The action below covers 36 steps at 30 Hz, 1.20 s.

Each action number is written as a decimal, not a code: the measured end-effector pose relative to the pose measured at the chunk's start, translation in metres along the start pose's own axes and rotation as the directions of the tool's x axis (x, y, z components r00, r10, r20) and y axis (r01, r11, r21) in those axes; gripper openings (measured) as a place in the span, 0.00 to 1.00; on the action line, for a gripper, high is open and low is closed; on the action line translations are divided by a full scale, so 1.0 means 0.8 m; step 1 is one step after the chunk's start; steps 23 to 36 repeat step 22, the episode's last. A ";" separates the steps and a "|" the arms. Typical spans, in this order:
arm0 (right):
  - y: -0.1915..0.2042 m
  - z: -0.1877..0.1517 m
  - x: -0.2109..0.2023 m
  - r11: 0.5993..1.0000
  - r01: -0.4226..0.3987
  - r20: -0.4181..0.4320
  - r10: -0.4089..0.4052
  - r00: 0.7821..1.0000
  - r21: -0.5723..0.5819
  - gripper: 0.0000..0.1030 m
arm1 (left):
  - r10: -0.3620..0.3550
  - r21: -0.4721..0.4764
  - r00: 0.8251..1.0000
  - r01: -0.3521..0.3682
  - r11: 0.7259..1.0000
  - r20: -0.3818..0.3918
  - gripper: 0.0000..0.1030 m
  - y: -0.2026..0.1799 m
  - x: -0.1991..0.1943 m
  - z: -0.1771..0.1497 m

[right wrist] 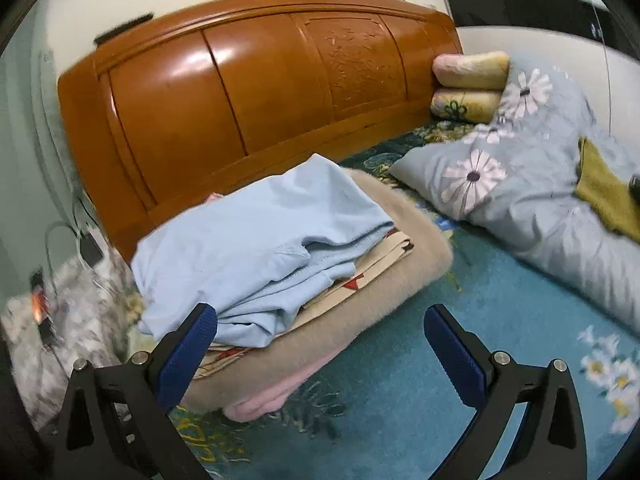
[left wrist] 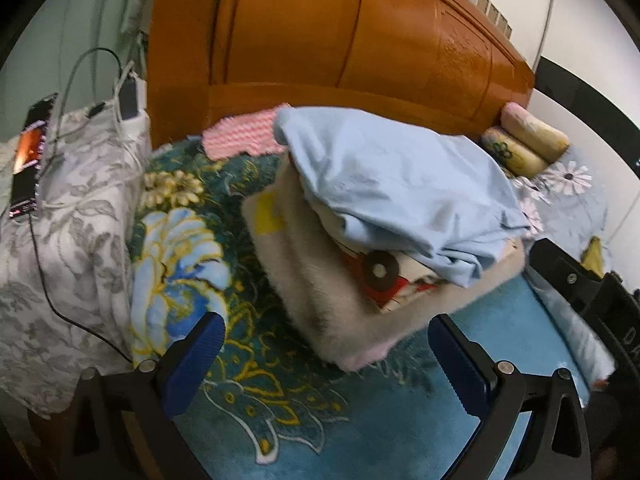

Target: Fold clothes

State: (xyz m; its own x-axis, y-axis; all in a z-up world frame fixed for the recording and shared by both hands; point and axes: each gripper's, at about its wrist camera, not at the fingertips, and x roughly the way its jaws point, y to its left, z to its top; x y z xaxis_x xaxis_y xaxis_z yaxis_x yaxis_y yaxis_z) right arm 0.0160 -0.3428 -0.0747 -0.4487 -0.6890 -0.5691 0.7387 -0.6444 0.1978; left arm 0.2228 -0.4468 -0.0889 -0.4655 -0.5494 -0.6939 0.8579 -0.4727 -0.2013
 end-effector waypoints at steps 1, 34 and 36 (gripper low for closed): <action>0.007 0.000 -0.001 0.998 0.051 0.008 -0.050 0.999 -0.036 1.00 | 0.008 -0.001 1.000 -0.008 1.000 0.003 1.00 0.001 0.002 0.000; 0.012 -0.020 0.024 0.996 -0.037 -0.064 0.032 0.997 -0.083 1.00 | 0.097 0.027 0.994 -0.095 0.995 -0.051 1.00 -0.011 0.039 -0.014; 0.012 -0.020 0.024 0.996 -0.037 -0.064 0.032 0.997 -0.083 1.00 | 0.097 0.027 0.994 -0.095 0.995 -0.051 1.00 -0.011 0.039 -0.014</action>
